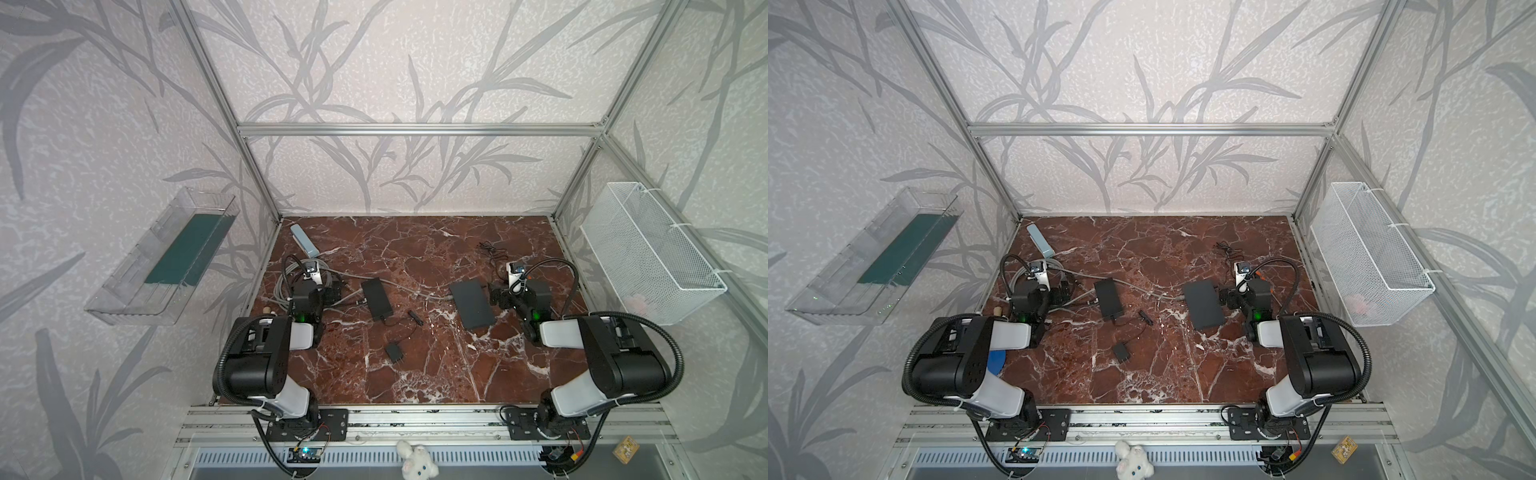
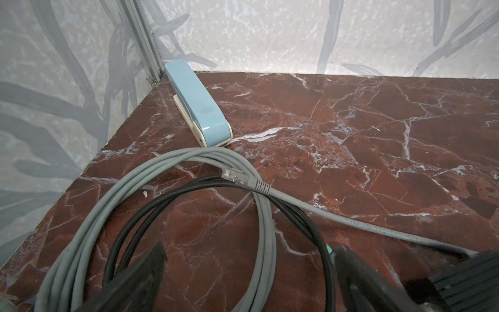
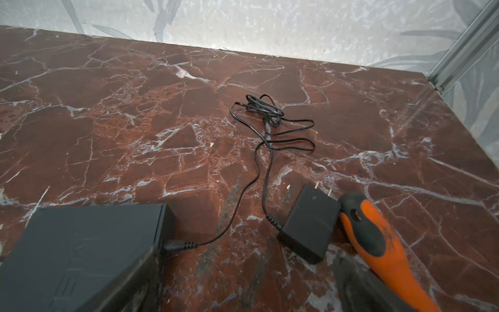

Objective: Insert the plug into the switch port

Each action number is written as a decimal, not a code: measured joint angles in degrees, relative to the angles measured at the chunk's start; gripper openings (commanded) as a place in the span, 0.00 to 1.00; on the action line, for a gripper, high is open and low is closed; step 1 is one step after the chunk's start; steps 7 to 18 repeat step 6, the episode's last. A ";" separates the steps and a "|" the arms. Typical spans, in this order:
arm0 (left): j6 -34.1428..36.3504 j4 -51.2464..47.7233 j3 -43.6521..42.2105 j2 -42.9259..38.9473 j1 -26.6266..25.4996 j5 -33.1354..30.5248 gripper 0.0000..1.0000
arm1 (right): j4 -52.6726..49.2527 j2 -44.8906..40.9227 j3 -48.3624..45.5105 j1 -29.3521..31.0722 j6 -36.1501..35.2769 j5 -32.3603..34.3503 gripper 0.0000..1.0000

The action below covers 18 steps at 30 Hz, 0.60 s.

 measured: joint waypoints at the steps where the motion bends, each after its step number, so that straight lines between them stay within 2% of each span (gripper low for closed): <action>1: 0.00 0.26 0.00 0.00 0.02 0.00 0.99 | 0.00 0.00 0.00 0.00 0.00 0.00 0.99; 18: 0.00 0.96 0.00 0.00 0.00 0.00 0.99 | -0.31 0.00 0.11 0.00 0.00 0.02 0.99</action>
